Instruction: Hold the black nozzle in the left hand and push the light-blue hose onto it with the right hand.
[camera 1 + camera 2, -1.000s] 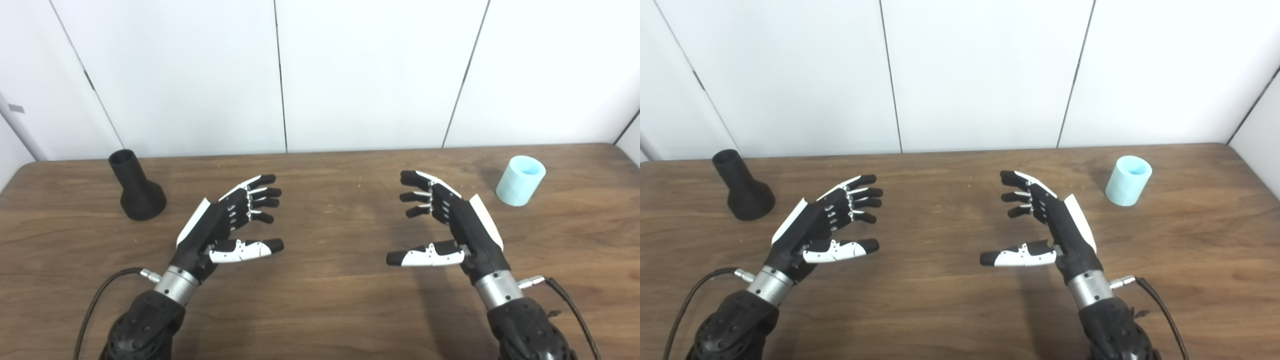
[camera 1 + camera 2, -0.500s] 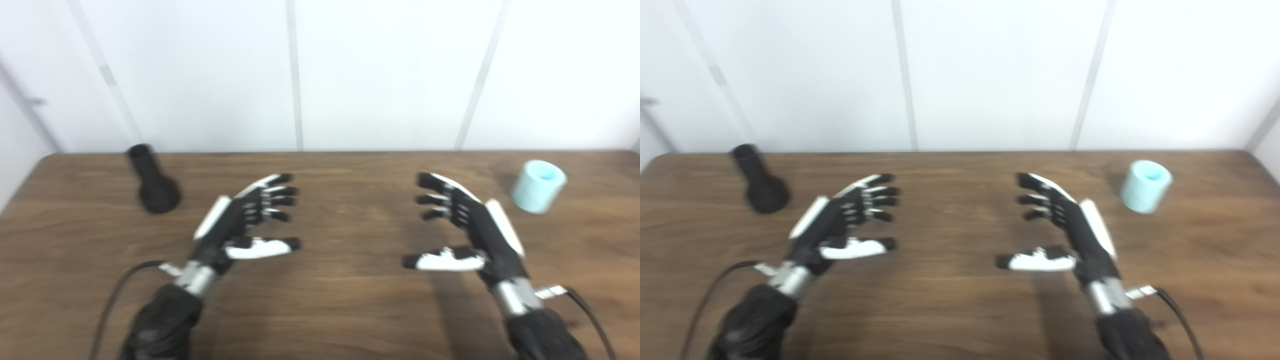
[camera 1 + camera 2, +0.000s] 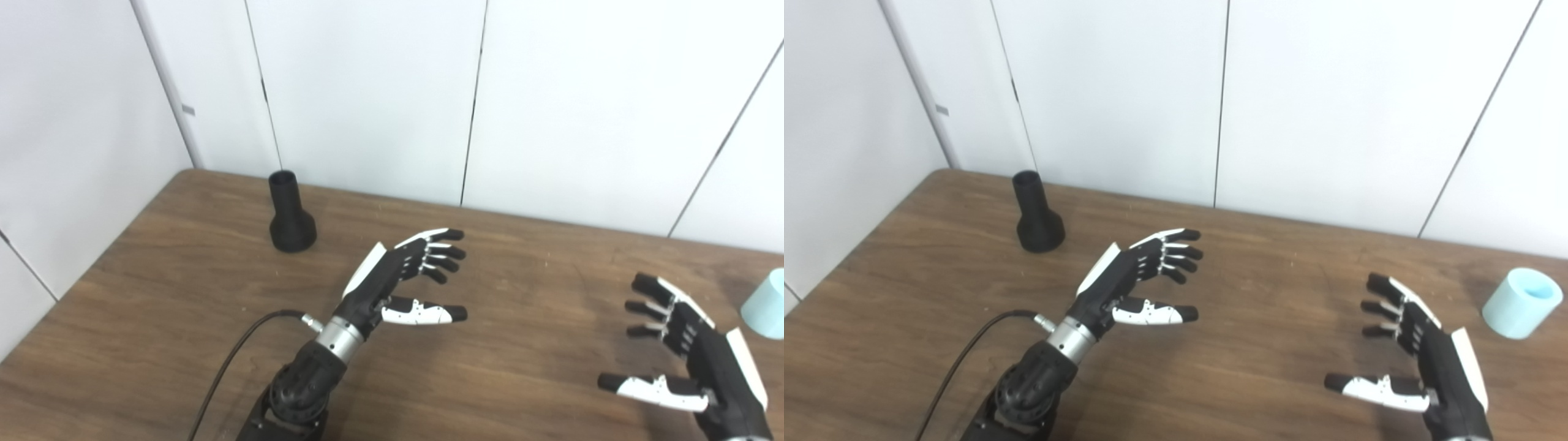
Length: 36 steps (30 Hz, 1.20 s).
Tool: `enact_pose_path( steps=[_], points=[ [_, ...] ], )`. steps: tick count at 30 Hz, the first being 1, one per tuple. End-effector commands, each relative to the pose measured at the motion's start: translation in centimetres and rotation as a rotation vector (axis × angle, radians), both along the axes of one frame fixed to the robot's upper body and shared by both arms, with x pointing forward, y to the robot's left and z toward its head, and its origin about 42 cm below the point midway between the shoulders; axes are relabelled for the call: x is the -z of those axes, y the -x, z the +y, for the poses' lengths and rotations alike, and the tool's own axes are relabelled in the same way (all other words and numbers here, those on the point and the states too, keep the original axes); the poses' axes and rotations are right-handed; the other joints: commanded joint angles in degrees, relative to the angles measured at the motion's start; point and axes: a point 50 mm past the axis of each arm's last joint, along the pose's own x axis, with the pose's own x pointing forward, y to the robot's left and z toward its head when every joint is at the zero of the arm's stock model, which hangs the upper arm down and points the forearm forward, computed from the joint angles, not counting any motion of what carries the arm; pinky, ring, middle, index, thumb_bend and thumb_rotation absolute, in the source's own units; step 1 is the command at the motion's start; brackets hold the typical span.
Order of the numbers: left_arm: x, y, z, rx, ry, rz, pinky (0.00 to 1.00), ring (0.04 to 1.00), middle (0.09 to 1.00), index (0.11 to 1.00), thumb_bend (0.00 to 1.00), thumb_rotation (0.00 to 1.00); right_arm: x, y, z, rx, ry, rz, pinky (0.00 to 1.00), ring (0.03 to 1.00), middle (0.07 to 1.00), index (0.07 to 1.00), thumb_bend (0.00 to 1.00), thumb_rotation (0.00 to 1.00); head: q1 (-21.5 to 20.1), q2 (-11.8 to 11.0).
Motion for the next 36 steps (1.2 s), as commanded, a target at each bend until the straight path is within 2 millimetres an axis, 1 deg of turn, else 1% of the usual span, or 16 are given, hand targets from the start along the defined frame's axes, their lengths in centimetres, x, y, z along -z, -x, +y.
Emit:
enact_pose_path(
  steps=[1,2,4,8,10,14,18,21,26,29,30,32,33,36],
  points=[
    [-3.4,-0.8,0.8,-0.018,-0.034,-0.127,0.58,0.679,0.711,0.739,0.76,0.14,-2.2,-0.8,0.0,-0.013,-0.002,-0.129,0.58,0.765,0.843,0.833,0.80,0.03,0.2,-0.1],
    [-3.9,-0.8,1.2,-0.027,-0.051,-0.134,0.58,0.678,0.708,0.736,0.76,0.14,-2.2,-0.9,-0.1,-0.013,-0.004,-0.129,0.58,0.765,0.842,0.833,0.80,0.03,0.2,-0.1],
    [-5.6,-1.1,2.7,-0.052,-0.113,-0.163,0.58,0.683,0.710,0.732,0.76,0.13,-2.2,-0.9,-0.2,-0.011,-0.004,-0.129,0.57,0.760,0.840,0.832,0.80,0.02,0.6,-0.5],
    [-8.8,-1.5,5.7,-0.116,-0.226,-0.215,0.63,0.734,0.738,0.745,0.76,0.12,-2.2,-1.1,-0.6,-0.011,0.000,-0.141,0.58,0.749,0.841,0.829,0.81,0.03,1.1,-0.9],
    [-10.0,-1.6,6.8,-0.148,-0.268,-0.234,0.64,0.758,0.749,0.751,0.76,0.13,-2.2,-1.1,-0.7,-0.011,-0.005,-0.144,0.59,0.749,0.842,0.829,0.81,0.04,1.2,-0.9],
    [-12.4,-1.7,9.1,-0.232,-0.344,-0.276,0.64,0.758,0.764,0.760,0.77,0.16,-2.1,-1.2,-0.7,-0.012,-0.016,-0.141,0.59,0.749,0.844,0.829,0.80,0.03,1.3,-1.1],
    [-14.8,-2.1,11.4,-0.345,-0.389,-0.316,0.64,0.765,0.770,0.759,0.76,0.14,-2.1,-1.2,-0.8,-0.013,-0.025,-0.137,0.59,0.749,0.844,0.829,0.80,0.03,1.3,-1.2],
    [-16.3,-2.3,12.5,-0.429,-0.400,-0.338,0.64,0.775,0.776,0.754,0.75,0.13,-2.1,-1.3,-0.8,-0.013,-0.029,-0.137,0.59,0.748,0.844,0.829,0.80,0.04,1.4,-1.2],
    [-18.1,-3.0,14.3,-0.547,-0.419,-0.367,0.67,0.790,0.782,0.753,0.75,0.12,-2.1,-1.3,-0.8,-0.012,-0.031,-0.137,0.59,0.747,0.842,0.827,0.80,0.04,1.3,-1.3],
    [-18.6,-3.7,15.3,-0.599,-0.431,-0.356,0.74,0.832,0.798,0.764,0.76,0.16,-2.1,-1.3,-0.8,-0.011,-0.031,-0.139,0.59,0.744,0.841,0.827,0.80,0.04,1.2,-1.3],
    [-18.7,-4.0,15.7,-0.607,-0.434,-0.340,0.79,0.850,0.811,0.773,0.77,0.17,-2.2,-1.3,-0.8,-0.011,-0.030,-0.140,0.59,0.744,0.841,0.826,0.80,0.04,1.2,-1.3],
    [-18.7,-4.3,16.3,-0.612,-0.437,-0.313,0.85,0.882,0.846,0.791,0.77,0.20,-2.2,-1.4,-0.8,-0.010,-0.028,-0.142,0.58,0.743,0.840,0.825,0.80,0.04,1.2,-1.3],
    [-18.6,-4.5,16.5,-0.611,-0.438,-0.296,0.88,0.901,0.879,0.804,0.78,0.20,-2.3,-1.4,-0.8,-0.009,-0.027,-0.144,0.58,0.741,0.839,0.824,0.81,0.04,1.2,-1.3],
    [-18.2,-4.9,17.1,-0.615,-0.444,-0.253,0.94,0.937,0.926,0.843,0.81,0.20,-2.3,-1.4,-0.8,-0.007,-0.026,-0.147,0.58,0.736,0.837,0.822,0.81,0.05,1.0,-1.4]
  ],
)
